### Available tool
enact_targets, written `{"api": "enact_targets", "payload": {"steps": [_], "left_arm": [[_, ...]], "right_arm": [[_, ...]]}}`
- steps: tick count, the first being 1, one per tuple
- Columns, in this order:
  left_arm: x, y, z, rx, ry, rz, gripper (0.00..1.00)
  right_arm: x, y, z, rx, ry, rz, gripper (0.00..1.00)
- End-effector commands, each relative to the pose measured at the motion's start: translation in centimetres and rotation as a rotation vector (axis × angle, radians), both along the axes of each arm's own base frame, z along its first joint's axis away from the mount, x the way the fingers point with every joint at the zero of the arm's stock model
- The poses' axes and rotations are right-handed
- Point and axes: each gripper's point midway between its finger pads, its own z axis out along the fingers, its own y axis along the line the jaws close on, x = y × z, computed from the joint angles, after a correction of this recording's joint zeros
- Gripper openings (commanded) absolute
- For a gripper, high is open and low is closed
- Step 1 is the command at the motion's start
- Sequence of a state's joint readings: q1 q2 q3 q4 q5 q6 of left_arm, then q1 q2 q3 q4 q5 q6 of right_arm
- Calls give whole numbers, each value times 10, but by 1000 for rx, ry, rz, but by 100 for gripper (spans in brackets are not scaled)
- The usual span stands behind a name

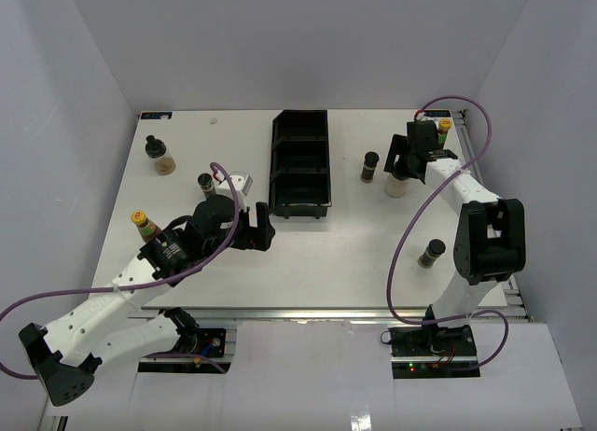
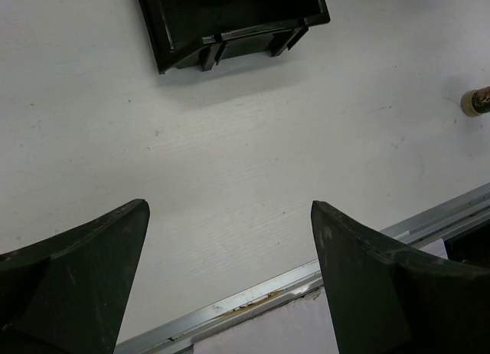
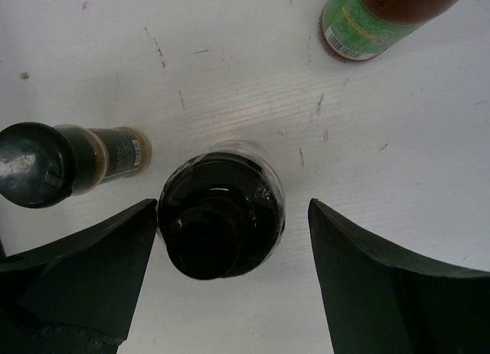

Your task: Organize the condiment bottles

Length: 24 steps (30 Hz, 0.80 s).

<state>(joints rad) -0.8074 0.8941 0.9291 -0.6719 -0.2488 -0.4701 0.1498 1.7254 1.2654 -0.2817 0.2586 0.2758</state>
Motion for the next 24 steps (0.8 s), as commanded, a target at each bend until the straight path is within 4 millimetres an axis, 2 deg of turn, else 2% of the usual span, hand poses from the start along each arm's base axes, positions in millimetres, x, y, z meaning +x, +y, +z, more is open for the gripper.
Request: {"api": "enact_targets", "payload": {"steps": [1, 6, 9, 10, 11, 13, 16, 17, 18, 21, 24], "left_arm": [[4, -1, 13, -11, -35, 3, 98], [4, 1, 11, 0, -29, 11, 98], [4, 3, 11, -2, -31, 18, 98], [4, 3, 11, -4, -33, 20, 98], [4, 3, 12, -5, -33, 20, 98], [4, 2, 12, -8, -31, 21, 98], [4, 2, 11, -12, -31, 22, 98], [4, 2, 10, -14, -30, 22, 98], [4, 1, 10, -17, -29, 22, 98], [5, 2, 11, -20, -37, 32, 98], [7, 5, 15, -26, -48, 55, 98]], "right_arm": [[25, -2, 19, -2, -81, 5, 82], [26, -7, 14, -26, -70, -13, 69], [25, -10, 16, -44, -74, -14, 58], [26, -11, 17, -53, -73, -17, 54], [25, -14, 18, -63, -67, -21, 44], [21, -17, 21, -85, -49, -27, 33], [18, -23, 48, -108, -92, -31, 10], [17, -22, 57, -112, -102, -27, 8], [14, -22, 65, -116, -107, -22, 8], [14, -19, 108, -125, -175, -10, 8], [14, -8, 155, -125, -259, 21, 8]]}}
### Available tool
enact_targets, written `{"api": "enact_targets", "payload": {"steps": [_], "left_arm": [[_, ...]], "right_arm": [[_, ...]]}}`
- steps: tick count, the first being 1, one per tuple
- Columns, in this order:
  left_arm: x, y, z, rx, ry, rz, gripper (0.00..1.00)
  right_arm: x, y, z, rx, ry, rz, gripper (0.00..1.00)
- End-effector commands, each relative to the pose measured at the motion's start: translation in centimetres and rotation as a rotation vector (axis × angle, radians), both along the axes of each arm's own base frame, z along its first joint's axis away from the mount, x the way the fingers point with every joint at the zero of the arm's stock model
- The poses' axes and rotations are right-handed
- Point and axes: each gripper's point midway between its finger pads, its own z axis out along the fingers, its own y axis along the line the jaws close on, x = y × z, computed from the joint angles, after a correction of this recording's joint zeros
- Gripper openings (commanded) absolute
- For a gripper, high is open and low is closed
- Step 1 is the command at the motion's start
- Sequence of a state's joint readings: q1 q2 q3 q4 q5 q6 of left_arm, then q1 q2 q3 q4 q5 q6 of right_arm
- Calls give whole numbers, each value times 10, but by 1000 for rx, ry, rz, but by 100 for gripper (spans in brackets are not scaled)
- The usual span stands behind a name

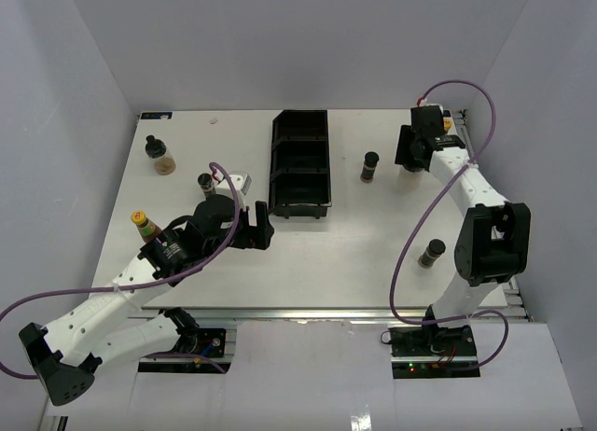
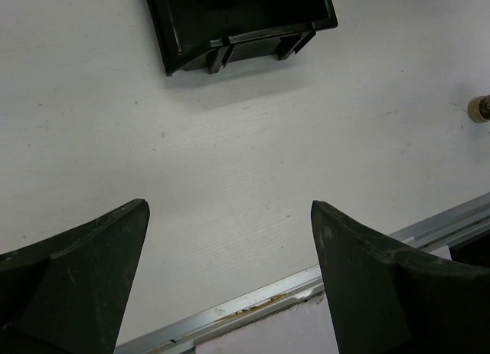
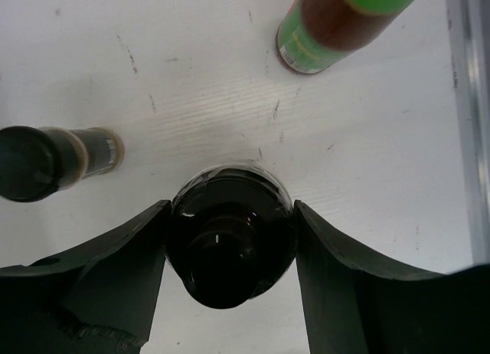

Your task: Organize the condiment bottles

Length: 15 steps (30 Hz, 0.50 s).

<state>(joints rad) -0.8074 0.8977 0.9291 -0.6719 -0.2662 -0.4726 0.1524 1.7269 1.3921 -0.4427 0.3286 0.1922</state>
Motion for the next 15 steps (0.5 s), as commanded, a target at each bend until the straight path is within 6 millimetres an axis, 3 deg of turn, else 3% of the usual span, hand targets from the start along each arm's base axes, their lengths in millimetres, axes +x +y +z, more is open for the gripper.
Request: {"api": "enact_targets", "payload": {"steps": [1, 5, 10, 15], "left_arm": [[6, 5, 18, -34, -51, 48, 98], [8, 6, 26, -32, -61, 61, 98], [11, 9, 31, -20, -65, 81, 98], [13, 11, 25, 19, -27, 103, 98]], "right_arm": [[17, 9, 139, -9, -322, 29, 8], [23, 33, 194, 14, -451, 87, 8], [47, 86, 234, 118, -614, 246, 8], [84, 133, 246, 142, -716, 361, 8]]}}
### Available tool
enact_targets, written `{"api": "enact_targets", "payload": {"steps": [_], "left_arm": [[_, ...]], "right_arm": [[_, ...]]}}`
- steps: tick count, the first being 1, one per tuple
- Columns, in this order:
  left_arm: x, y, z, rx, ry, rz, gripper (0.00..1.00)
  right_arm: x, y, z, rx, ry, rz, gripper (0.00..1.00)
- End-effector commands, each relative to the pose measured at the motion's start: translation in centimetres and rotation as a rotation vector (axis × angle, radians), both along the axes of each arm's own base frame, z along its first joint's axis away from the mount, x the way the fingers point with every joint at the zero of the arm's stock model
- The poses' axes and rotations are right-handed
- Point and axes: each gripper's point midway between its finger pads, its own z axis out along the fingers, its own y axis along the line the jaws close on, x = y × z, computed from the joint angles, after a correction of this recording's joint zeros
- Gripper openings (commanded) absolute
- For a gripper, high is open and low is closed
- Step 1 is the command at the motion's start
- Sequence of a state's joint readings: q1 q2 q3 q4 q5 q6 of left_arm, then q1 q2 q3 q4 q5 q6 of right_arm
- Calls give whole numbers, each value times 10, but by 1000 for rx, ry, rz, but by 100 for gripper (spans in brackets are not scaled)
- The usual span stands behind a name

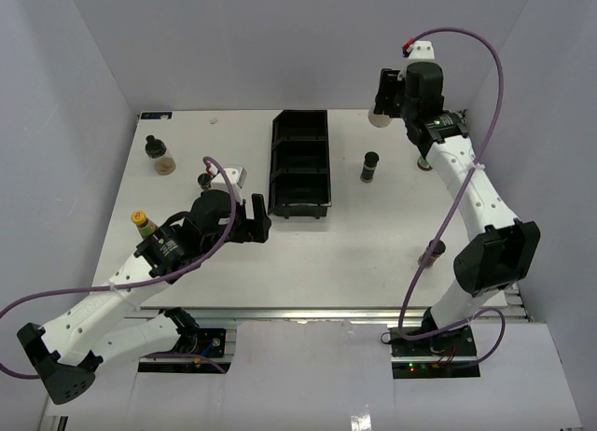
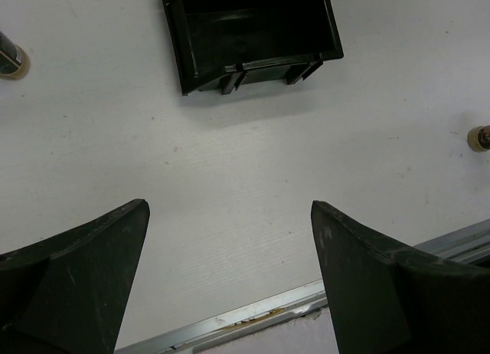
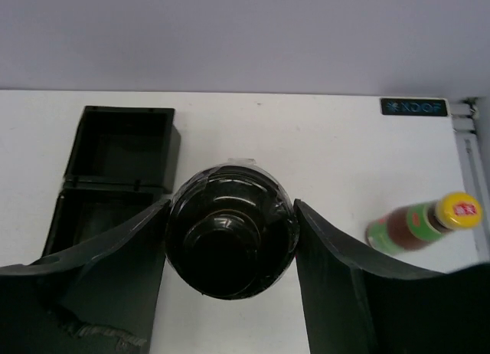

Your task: Organize the condiment bottles

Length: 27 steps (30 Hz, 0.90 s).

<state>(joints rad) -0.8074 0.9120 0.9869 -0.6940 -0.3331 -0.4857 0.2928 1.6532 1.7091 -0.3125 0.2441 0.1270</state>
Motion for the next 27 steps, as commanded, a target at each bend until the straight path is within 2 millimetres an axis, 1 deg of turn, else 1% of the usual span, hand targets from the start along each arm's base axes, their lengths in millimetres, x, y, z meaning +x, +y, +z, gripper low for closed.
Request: {"api": "enact_targets", "payload": {"steps": [1, 3, 5, 6, 7, 9, 11, 12, 14, 17, 19, 22, 23, 25, 26, 27], "left_arm": [[3, 5, 6, 25, 20, 46, 98], [4, 6, 6, 29, 20, 49, 98], [4, 8, 6, 26, 15, 58, 98], [4, 8, 7, 25, 14, 61, 98], [4, 8, 7, 24, 14, 63, 98], [5, 9, 8, 26, 12, 68, 98], [7, 11, 8, 36, 11, 77, 98], [8, 11, 8, 40, 9, 79, 98], [10, 11, 8, 45, 4, 86, 98], [14, 9, 10, 45, -7, 88, 98], [16, 8, 10, 52, -9, 85, 98], [19, 6, 7, 76, -10, 82, 98], [21, 6, 5, 84, -9, 83, 98], [23, 6, 0, 102, -3, 86, 98], [24, 7, -2, 108, -4, 89, 98], [24, 7, -3, 112, -3, 91, 98]], "right_arm": [[47, 51, 56, 35, -241, 128, 8], [57, 69, 64, 49, -279, 166, 8], [68, 93, 67, 61, -321, 230, 8], [73, 106, 64, 58, -332, 257, 8], [78, 114, 64, 57, -352, 268, 8], [95, 131, 45, 49, -348, 271, 8], [102, 143, 48, 65, -371, 277, 8], [108, 150, 42, 70, -379, 286, 8], [118, 158, 32, 82, -401, 293, 8], [130, 167, 26, 97, -444, 293, 8], [138, 174, 16, 103, -450, 298, 8], [150, 178, 7, 108, -468, 290, 8], [152, 179, 2, 110, -469, 287, 8], [156, 180, -15, 103, -452, 282, 8], [158, 180, -19, 102, -453, 279, 8], [160, 181, -28, 98, -442, 277, 8]]}}
